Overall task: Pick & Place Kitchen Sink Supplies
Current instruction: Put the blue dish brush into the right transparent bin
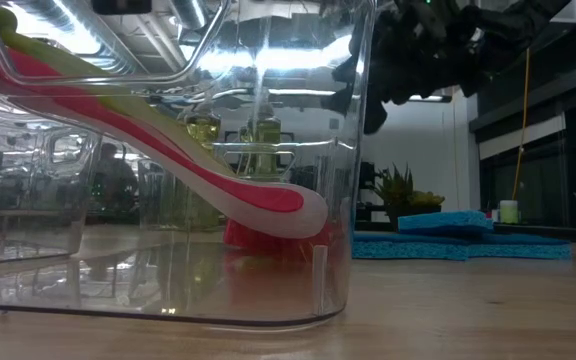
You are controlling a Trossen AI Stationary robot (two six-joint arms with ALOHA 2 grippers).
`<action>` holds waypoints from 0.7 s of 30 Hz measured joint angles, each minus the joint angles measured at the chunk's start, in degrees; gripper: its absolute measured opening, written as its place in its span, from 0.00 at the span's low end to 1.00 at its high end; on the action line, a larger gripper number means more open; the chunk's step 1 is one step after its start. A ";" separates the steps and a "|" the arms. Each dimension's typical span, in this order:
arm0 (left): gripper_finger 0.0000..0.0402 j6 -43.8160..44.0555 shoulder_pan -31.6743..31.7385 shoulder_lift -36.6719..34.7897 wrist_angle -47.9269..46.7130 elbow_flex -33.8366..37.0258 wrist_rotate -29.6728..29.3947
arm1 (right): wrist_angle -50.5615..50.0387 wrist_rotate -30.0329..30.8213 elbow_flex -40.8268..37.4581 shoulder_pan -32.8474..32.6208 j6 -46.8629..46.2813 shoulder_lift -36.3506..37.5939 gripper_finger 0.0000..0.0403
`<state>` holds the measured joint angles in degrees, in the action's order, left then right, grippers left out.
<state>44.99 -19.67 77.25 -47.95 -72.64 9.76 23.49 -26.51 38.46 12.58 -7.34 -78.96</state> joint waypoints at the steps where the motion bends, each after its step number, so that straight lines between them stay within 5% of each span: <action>1: 0.15 0.98 -0.28 0.98 0.05 0.00 1.98 | -0.42 0.01 0.00 0.00 -0.01 0.00 0.61; 21: 0.16 5.30 2.47 16.00 0.14 0.02 16.17 | -2.84 2.56 -0.02 0.00 -1.28 0.00 0.61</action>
<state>50.28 -17.19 93.25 -47.81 -72.62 25.94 20.64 -23.94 38.44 12.58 -8.62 -78.96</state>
